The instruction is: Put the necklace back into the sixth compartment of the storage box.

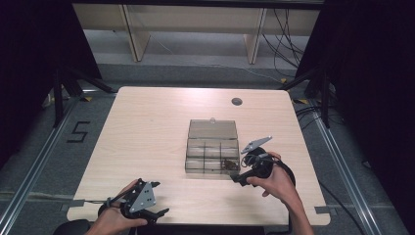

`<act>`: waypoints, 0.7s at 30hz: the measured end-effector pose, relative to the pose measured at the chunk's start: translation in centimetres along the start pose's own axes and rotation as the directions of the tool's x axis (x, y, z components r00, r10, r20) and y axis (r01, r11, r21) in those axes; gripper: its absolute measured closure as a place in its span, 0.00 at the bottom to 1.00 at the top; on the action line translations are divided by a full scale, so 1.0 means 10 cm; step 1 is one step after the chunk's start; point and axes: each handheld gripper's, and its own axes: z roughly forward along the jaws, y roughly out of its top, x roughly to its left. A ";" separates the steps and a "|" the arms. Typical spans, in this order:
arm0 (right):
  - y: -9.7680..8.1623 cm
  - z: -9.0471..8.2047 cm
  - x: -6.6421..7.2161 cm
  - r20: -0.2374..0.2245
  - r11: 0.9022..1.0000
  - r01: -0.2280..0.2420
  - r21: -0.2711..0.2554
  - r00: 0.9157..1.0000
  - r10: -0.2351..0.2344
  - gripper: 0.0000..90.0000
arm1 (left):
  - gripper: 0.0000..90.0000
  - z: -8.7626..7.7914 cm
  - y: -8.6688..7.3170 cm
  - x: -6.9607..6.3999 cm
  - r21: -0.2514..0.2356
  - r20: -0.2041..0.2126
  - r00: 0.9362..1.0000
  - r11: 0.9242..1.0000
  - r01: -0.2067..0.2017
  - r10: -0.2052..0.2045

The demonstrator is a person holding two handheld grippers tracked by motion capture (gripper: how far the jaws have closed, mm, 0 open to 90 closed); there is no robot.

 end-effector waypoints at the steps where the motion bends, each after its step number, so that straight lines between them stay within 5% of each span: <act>1: 0.00 0.00 0.00 -0.001 1.000 -0.006 0.005 1.000 0.006 0.22 | 0.17 0.00 0.00 0.00 -0.001 0.000 1.000 1.000 0.001 -0.001; 2: -0.01 0.01 -0.01 -0.015 1.000 0.022 -0.012 1.000 -0.022 0.22 | 0.17 0.01 0.00 0.00 -0.013 0.006 1.000 1.000 0.012 -0.012; 10: -0.03 0.03 0.04 0.008 1.000 -0.016 0.008 1.000 0.016 0.19 | 0.17 0.01 -0.01 0.00 -0.022 0.000 1.000 1.000 0.018 -0.018; 11: -0.03 0.05 0.02 -0.004 1.000 0.015 -0.009 1.000 -0.015 0.19 | 0.17 0.01 -0.01 0.00 -0.023 -0.001 1.000 1.000 0.017 -0.017; 12: -0.03 0.04 0.06 -0.007 1.000 -0.023 0.011 1.000 0.023 0.19 | 0.17 0.01 -0.01 0.00 -0.023 -0.001 1.000 1.000 0.017 -0.017; 14: -0.04 0.06 0.04 -0.006 1.000 0.023 -0.019 1.000 -0.024 0.19 | 0.17 0.01 -0.01 0.00 -0.024 0.002 1.000 1.000 0.018 -0.018; 16: -0.04 0.05 0.06 -0.002 1.000 0.004 -0.002 1.000 -0.004 0.19 | 0.17 0.00 0.00 0.01 -0.020 0.002 1.000 1.000 0.017 -0.017; 18: -0.04 0.08 0.03 -0.015 0.997 0.065 -0.032 0.998 -0.066 0.19 | 0.17 0.00 -0.01 0.01 -0.018 0.003 1.000 1.000 0.017 -0.016; 20: -0.06 0.08 0.08 0.011 1.000 0.002 -0.022 1.000 -0.002 0.19 | 0.17 0.01 -0.01 0.00 -0.025 -0.001 1.000 1.000 0.019 -0.019; 21: -0.06 0.08 0.08 -0.001 1.000 0.013 -0.019 1.000 -0.013 0.19 | 0.17 0.01 -0.01 0.00 -0.024 -0.001 1.000 1.000 0.018 -0.018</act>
